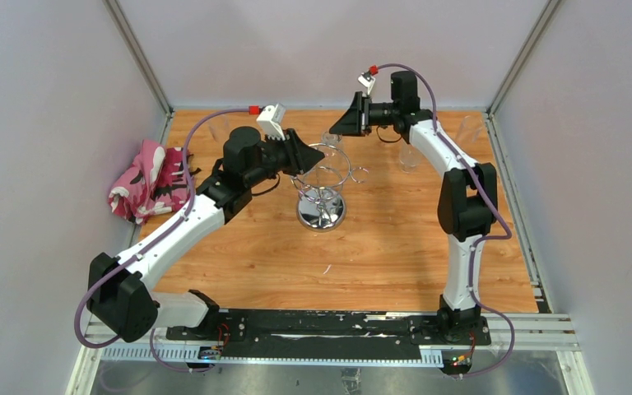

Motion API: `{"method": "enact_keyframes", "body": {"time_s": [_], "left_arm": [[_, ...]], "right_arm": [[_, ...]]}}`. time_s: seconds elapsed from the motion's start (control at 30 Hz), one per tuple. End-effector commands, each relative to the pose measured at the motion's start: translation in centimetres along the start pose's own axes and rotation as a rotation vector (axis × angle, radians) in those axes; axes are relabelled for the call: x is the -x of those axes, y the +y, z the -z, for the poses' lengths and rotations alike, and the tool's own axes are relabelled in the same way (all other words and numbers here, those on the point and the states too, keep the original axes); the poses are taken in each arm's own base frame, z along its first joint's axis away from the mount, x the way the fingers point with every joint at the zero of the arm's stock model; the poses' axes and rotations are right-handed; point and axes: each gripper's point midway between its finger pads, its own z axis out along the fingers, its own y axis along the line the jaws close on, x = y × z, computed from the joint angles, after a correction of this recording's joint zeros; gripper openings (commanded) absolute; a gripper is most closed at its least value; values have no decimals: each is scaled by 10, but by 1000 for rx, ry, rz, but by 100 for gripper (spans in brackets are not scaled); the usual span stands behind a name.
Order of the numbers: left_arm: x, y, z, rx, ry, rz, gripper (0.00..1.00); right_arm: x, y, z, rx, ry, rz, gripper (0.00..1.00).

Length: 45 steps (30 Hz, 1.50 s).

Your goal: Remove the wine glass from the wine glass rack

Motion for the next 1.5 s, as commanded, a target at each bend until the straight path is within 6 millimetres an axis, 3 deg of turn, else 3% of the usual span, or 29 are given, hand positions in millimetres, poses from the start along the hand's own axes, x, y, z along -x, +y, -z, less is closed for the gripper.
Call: {"method": "enact_keyframes", "body": {"time_s": [0.0,0.33,0.83,1.07,1.23,1.47], "left_arm": [[-5,-9,1,-33,19,30,1],[-9,-7,-1,-31,31,37,1],[-9,-6,-2,-30,30,38,1],[-11,-5,-3,-26,35,40,0],[-14,-5,-5,-33,45,47,0],[-15,-3,-6,-30,47,49,0]], "right_arm": [[-8,5,-7,24,44,10,42],[-3,37,-6,59,40,73,41],[6,59,4,40,24,154,40],[1,66,6,64,43,163,39],[6,68,5,76,48,190,33],[9,72,5,95,67,208,15]]}}
